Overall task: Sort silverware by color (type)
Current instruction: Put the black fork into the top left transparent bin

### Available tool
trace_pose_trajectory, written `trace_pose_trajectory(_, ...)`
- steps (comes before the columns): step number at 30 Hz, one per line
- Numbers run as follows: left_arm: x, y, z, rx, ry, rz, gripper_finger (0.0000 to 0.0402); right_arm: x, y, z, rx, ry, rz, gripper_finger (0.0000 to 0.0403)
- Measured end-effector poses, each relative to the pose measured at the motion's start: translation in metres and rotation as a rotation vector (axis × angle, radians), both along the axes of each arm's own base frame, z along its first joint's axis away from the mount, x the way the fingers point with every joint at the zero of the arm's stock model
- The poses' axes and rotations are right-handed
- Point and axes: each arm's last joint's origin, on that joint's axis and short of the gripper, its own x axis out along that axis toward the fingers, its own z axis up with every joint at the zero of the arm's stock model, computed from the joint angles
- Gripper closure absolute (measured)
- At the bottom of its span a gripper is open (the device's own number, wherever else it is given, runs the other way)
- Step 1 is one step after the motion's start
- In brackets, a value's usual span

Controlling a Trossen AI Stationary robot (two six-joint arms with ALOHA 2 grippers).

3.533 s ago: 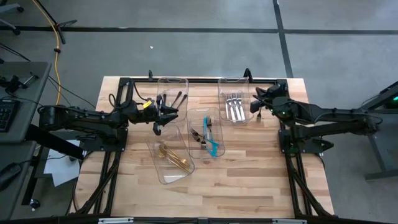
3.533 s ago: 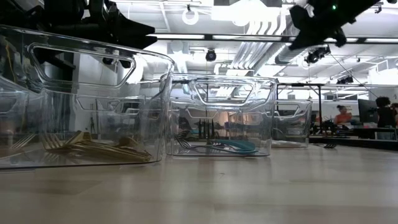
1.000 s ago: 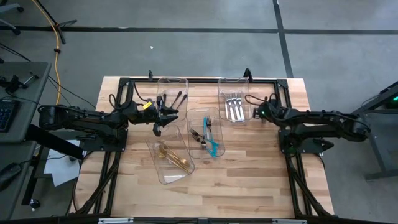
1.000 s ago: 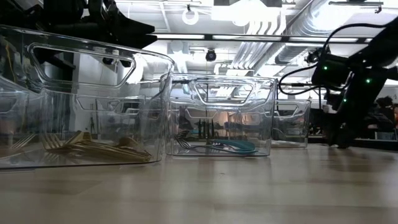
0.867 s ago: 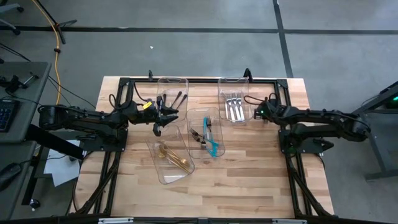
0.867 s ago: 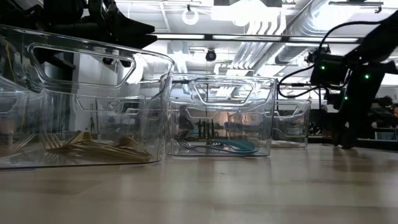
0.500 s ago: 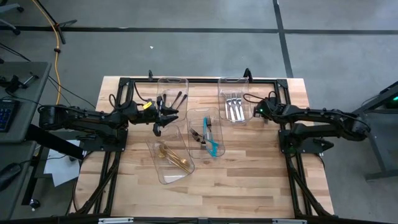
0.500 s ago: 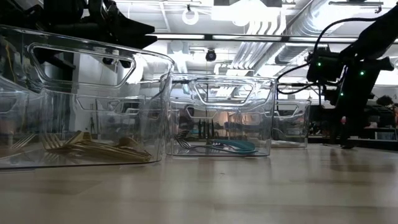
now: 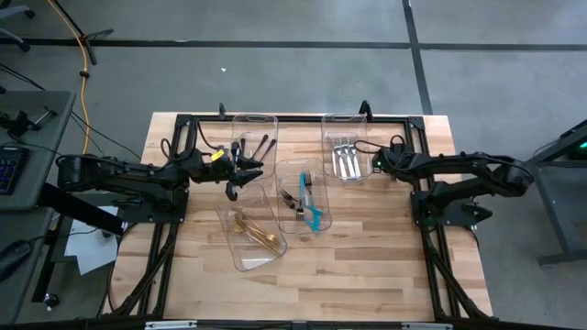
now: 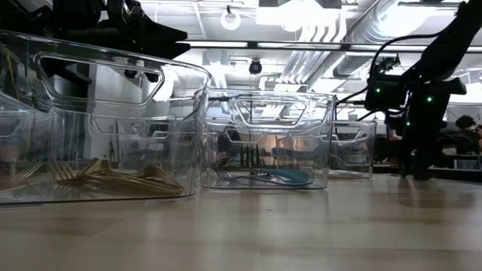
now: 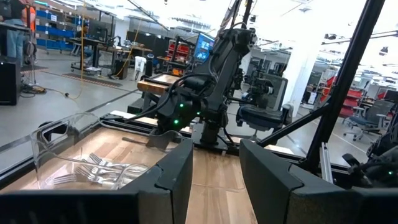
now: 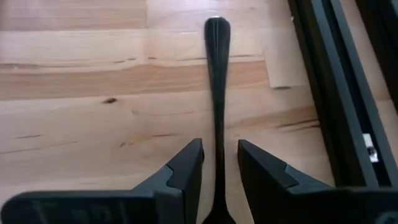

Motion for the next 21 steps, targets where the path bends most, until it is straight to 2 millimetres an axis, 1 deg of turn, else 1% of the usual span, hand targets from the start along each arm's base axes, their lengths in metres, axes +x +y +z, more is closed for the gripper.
trace_pose_trajectory(2,0.0,0.0,0.0,0.0,0.0,0.0,0.0275,-0.0003,0.0002,-0.0007,0.005,0.018,0.014,0.0304)
trace_pose_trajectory(4,0.0001,0.0,-0.0007,-0.002,0.007,0.0,0.0275,-0.0006,0.0004,-0.0009,0.01,0.022,0.016,0.0318)
trace_pose_trajectory(6,0.0001,0.0,-0.0014,-0.003,0.014,0.0,0.0275,-0.0013,0.001,-0.0013,0.017,0.031,0.019,0.0342)
trace_pose_trajectory(8,0.0002,0.0,-0.0016,-0.004,0.017,0.0,0.0275,-0.0024,0.0015,-0.0016,0.02,0.047,0.019,0.0377)
trace_pose_trajectory(9,0.0002,0.0,-0.0017,-0.004,0.017,0.0,0.0275,-0.0031,0.0018,-0.0017,0.019,0.057,0.019,0.0388)
trace_pose_trajectory(21,0.0003,-0.0001,-0.0024,-0.005,0.025,-0.007,0.0275,-0.0047,0.0024,-0.0023,0.021,0.104,0.056,0.0399)
